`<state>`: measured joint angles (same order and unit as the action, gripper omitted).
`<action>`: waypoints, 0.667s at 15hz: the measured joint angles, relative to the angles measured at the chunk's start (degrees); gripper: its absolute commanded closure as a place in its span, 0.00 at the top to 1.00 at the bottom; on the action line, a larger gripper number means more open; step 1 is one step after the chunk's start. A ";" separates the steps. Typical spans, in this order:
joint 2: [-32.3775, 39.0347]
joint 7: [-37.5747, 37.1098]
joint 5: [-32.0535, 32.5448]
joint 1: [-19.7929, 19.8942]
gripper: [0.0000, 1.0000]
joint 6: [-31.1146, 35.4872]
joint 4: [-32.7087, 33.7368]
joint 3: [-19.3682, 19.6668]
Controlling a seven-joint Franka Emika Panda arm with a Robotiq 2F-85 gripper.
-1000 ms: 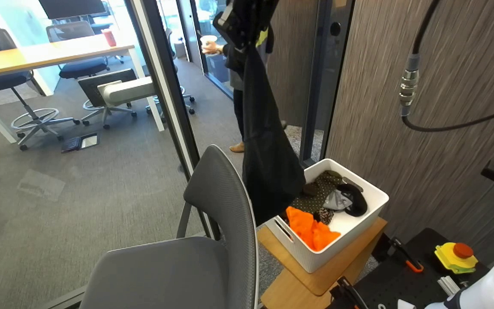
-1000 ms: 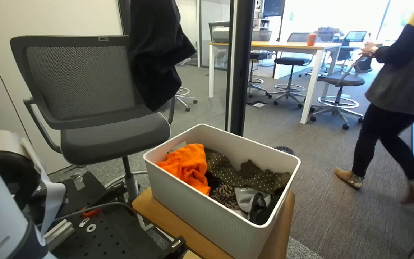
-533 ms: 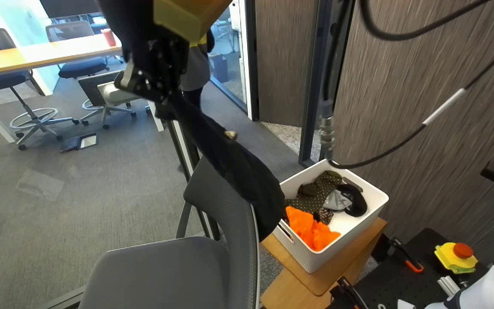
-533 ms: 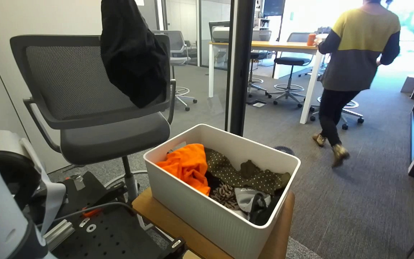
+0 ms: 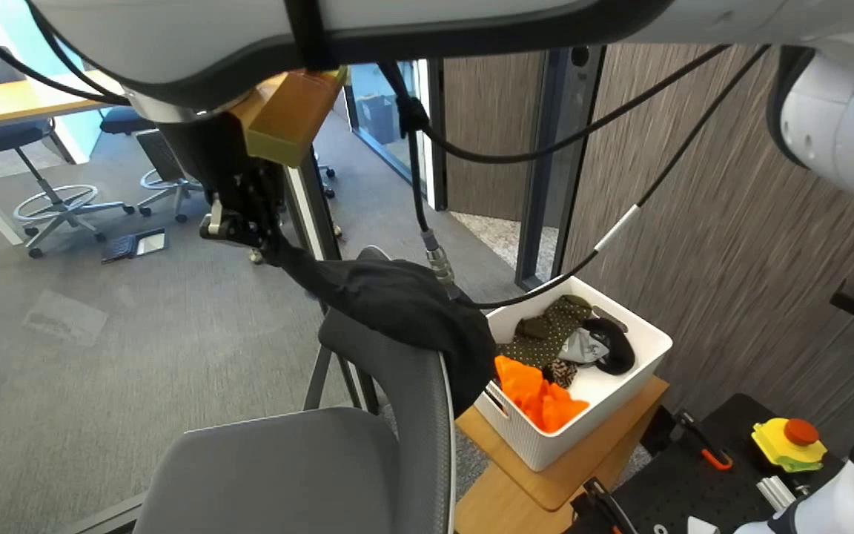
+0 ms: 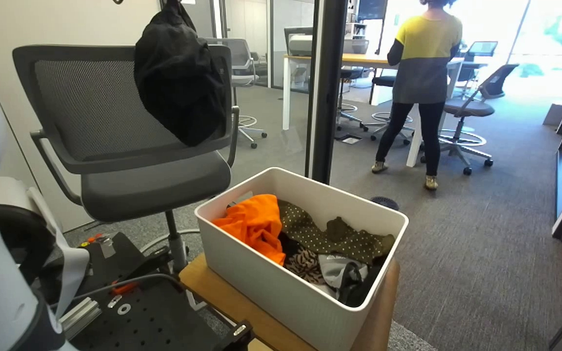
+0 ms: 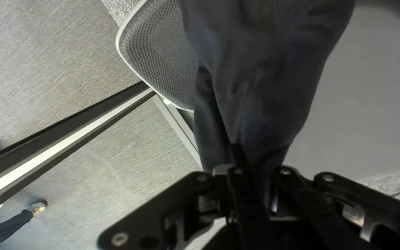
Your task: Remove the black clothing from the storage bin and place it on backrest of the grey chair
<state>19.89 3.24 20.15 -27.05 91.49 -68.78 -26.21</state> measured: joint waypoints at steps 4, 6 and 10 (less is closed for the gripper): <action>4.56 6.53 -3.96 -0.66 0.12 -1.44 3.52 2.44; 7.06 8.52 -5.07 -1.18 0.12 -3.21 4.74 3.17; 11.83 11.67 -5.86 -2.52 0.48 -8.28 7.84 4.46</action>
<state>31.72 14.91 14.29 -29.57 83.21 -60.94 -21.75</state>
